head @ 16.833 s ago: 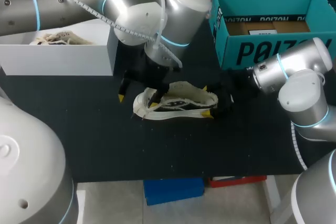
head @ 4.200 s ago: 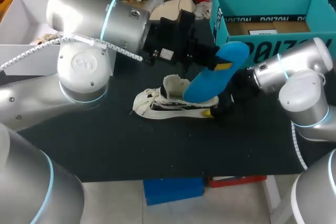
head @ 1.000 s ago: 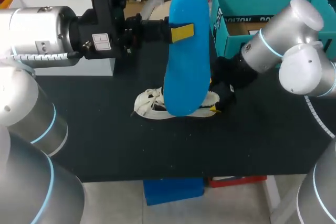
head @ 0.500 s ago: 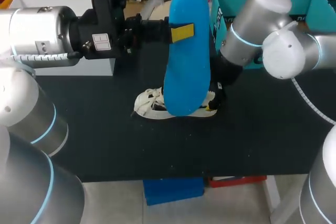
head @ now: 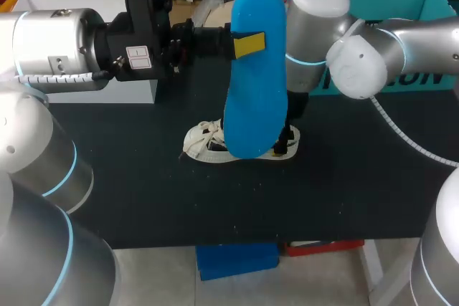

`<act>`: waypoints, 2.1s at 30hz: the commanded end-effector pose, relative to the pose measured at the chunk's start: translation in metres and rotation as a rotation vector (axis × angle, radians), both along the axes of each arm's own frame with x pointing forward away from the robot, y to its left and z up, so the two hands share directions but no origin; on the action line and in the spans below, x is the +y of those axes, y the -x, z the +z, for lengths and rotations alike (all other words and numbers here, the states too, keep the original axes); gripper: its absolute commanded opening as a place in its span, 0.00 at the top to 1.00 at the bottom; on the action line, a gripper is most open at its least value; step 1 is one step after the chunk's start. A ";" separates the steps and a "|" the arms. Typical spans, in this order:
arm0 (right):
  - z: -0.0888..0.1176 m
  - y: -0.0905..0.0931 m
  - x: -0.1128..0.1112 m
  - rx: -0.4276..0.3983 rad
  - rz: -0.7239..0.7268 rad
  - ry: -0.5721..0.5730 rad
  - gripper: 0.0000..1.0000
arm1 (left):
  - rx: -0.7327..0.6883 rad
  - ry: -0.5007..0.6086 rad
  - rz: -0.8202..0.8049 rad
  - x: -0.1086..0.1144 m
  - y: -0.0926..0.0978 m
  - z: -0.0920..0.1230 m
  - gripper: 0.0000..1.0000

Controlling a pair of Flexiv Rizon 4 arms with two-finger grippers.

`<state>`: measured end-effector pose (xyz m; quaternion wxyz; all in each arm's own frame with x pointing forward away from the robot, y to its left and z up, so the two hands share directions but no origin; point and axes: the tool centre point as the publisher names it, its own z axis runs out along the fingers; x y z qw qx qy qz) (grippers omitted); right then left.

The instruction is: Take the shoe out of the shoebox, open the shoe tongue, remove and reinsert the insole, then place the shoe into the shoebox

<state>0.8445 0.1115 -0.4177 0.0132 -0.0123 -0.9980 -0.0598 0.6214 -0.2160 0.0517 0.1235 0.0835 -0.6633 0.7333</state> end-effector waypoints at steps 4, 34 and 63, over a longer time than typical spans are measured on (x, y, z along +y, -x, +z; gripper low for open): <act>-0.008 0.000 0.005 -0.002 -0.002 0.072 0.00 | 0.001 -0.003 0.004 -0.001 0.001 0.000 1.00; 0.015 -0.012 -0.022 -0.028 0.060 -0.554 0.00 | 0.001 -0.003 0.004 -0.001 0.001 0.000 1.00; -0.024 -0.009 -0.021 -0.006 -0.005 -0.836 0.00 | 0.001 -0.003 0.004 -0.001 0.001 0.000 1.00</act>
